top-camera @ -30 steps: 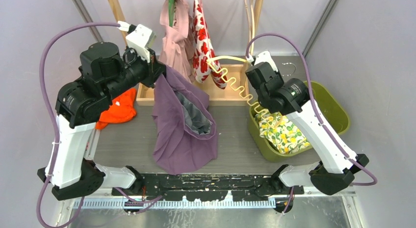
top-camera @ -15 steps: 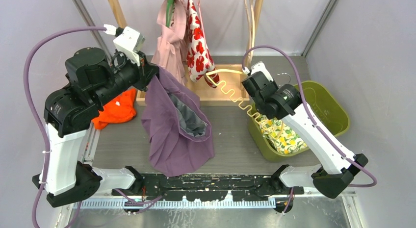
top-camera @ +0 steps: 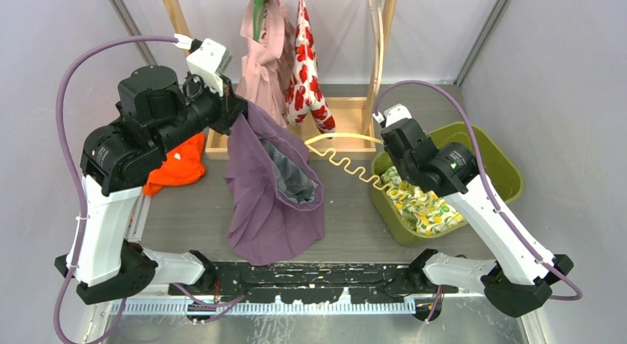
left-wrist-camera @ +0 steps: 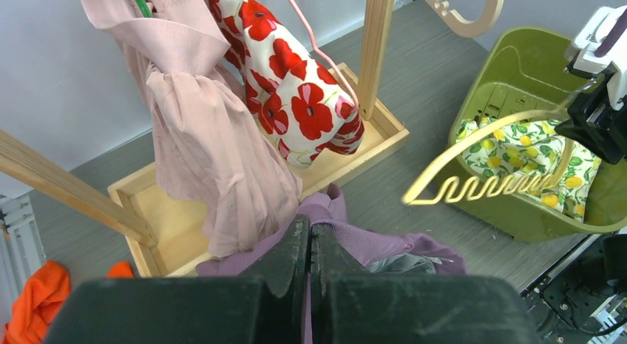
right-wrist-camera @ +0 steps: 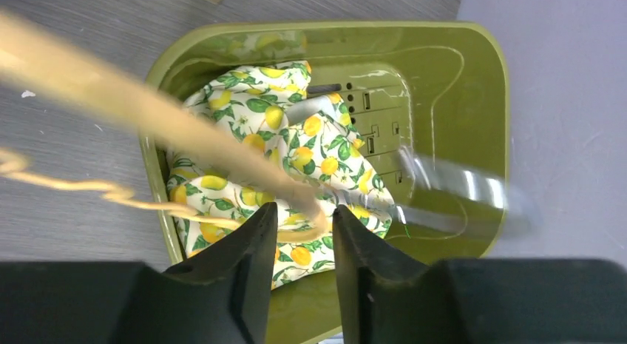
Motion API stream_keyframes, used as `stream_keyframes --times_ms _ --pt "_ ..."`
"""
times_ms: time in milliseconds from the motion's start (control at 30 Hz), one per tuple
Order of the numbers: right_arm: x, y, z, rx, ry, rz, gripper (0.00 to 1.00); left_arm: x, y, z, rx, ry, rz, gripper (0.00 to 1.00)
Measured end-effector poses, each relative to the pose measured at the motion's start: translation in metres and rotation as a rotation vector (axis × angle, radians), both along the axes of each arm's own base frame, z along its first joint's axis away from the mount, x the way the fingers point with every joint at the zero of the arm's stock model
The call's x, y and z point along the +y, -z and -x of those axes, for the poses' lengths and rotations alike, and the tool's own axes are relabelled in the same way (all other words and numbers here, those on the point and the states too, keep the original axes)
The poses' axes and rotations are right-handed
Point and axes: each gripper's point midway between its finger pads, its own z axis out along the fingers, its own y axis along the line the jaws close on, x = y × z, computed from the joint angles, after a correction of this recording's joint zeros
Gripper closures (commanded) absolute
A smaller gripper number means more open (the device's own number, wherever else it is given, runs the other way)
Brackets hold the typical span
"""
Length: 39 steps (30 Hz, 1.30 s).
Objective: Remove the skirt from the hanger
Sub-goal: Place the hanger at the center of the board, then place the skirt in the bin.
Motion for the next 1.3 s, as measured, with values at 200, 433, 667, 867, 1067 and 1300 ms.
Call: stream_keyframes --times_ms 200,433,667,867,1067,1300 --pt "0.006 0.001 -0.001 0.008 -0.019 -0.019 0.56 0.0 0.0 0.0 -0.001 0.0 0.0 1.0" --pt "0.003 -0.01 -0.004 -0.031 -0.008 -0.016 0.54 -0.002 0.0 -0.002 -0.001 0.001 -0.004 1.0" --pt "-0.007 -0.024 0.001 -0.103 0.039 -0.086 0.61 -0.008 0.004 -0.01 0.009 0.002 -0.017 1.0" --pt "0.0 -0.051 -0.003 -0.141 0.045 -0.162 0.66 -0.013 -0.013 -0.011 -0.013 0.022 0.008 1.0" --pt "0.045 -0.093 -0.012 -0.168 -0.105 -0.357 0.63 -0.039 -0.035 0.004 -0.002 0.154 0.137 1.0" --pt "0.106 -0.092 -0.017 -0.086 -0.342 -0.5 0.61 -0.077 -0.02 0.002 0.101 0.268 0.202 1.0"
